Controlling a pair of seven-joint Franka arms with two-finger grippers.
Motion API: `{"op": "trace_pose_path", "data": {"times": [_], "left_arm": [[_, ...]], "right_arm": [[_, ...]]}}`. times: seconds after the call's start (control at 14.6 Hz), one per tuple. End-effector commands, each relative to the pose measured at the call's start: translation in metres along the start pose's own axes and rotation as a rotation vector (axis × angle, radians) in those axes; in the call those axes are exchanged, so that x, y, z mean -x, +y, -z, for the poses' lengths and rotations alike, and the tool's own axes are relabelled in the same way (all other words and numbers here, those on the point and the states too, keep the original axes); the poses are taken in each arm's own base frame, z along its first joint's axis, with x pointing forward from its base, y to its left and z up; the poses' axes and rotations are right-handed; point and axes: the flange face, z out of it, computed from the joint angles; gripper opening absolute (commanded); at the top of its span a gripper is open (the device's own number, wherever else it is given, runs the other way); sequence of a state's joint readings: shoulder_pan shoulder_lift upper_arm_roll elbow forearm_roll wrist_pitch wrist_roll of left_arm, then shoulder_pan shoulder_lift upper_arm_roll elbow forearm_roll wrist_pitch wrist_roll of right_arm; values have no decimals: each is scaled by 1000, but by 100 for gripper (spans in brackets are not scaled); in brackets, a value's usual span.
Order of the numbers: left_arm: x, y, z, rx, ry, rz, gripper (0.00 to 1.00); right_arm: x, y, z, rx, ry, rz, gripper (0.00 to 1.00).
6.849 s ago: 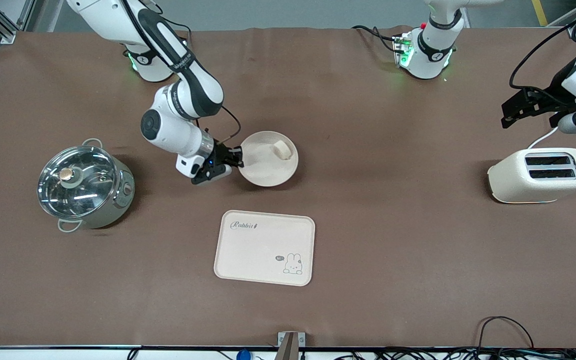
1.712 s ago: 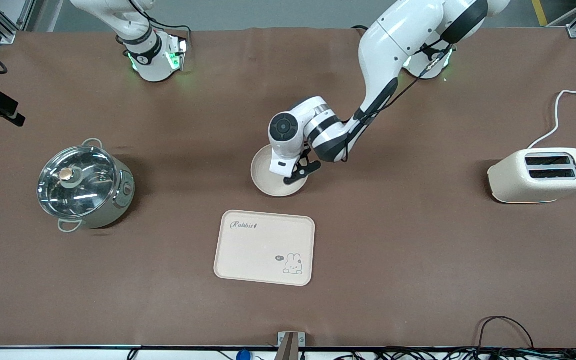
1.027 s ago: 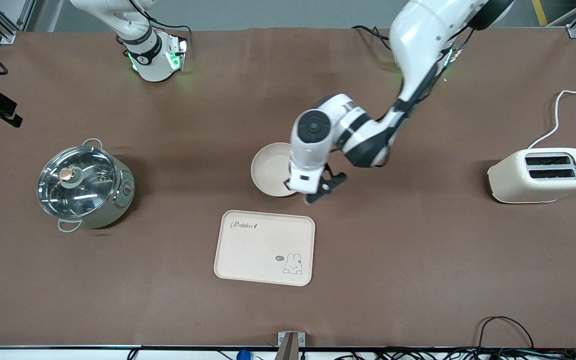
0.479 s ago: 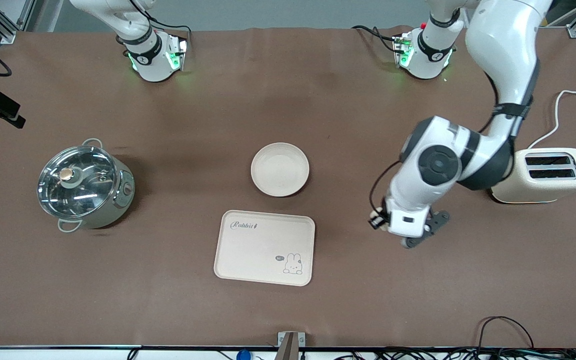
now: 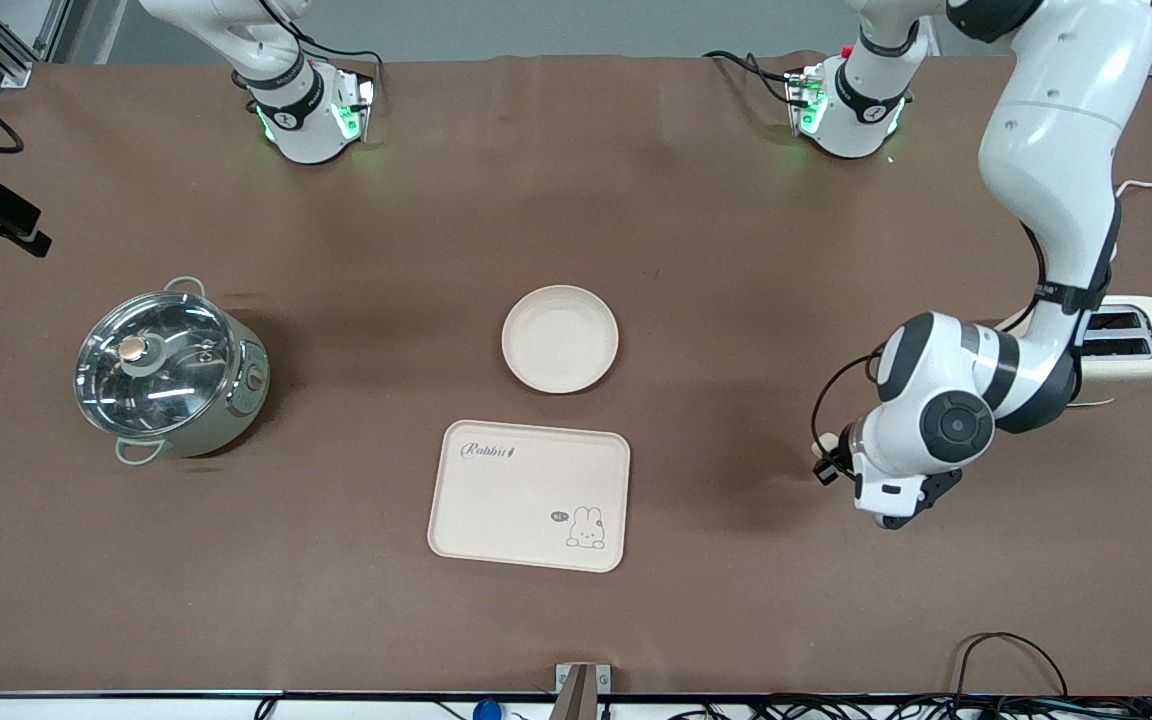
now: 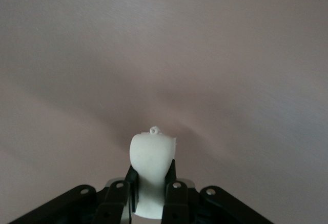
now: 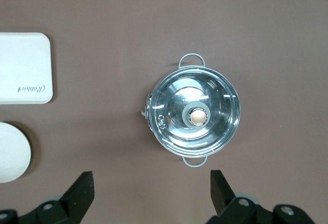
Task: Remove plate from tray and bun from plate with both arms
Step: 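Carry the bun with the left gripper toward the toaster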
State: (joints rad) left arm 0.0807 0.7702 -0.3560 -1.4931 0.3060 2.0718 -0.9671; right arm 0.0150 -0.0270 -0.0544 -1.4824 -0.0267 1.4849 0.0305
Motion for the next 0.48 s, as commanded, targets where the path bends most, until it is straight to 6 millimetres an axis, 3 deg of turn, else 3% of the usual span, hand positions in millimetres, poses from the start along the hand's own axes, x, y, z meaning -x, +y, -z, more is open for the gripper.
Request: {"op": "trace_pose_path", "data": {"times": [0.0, 0.07, 0.14, 0.27, 0.34, 0.41], "left_arm": [[-21, -12, -29, 2, 0, -19, 27], [-21, -11, -30, 12, 6, -20, 36], [-21, -11, -31, 12, 5, -20, 52], [-18, -7, -28, 14, 8, -27, 91], [-16, -4, -23, 19, 15, -28, 100], [-14, -2, -17, 24, 18, -27, 100]], "right_arm": [[-1, -1, 1, 7, 1, 37, 100], [0, -1, 2, 5, 1, -1, 100], [-1, -2, 2, 5, 3, -48, 100], [-1, -2, 0, 5, 0, -58, 100], [-2, 1, -1, 1, -2, -35, 100], [-3, 3, -3, -4, -4, 16, 100]]}}
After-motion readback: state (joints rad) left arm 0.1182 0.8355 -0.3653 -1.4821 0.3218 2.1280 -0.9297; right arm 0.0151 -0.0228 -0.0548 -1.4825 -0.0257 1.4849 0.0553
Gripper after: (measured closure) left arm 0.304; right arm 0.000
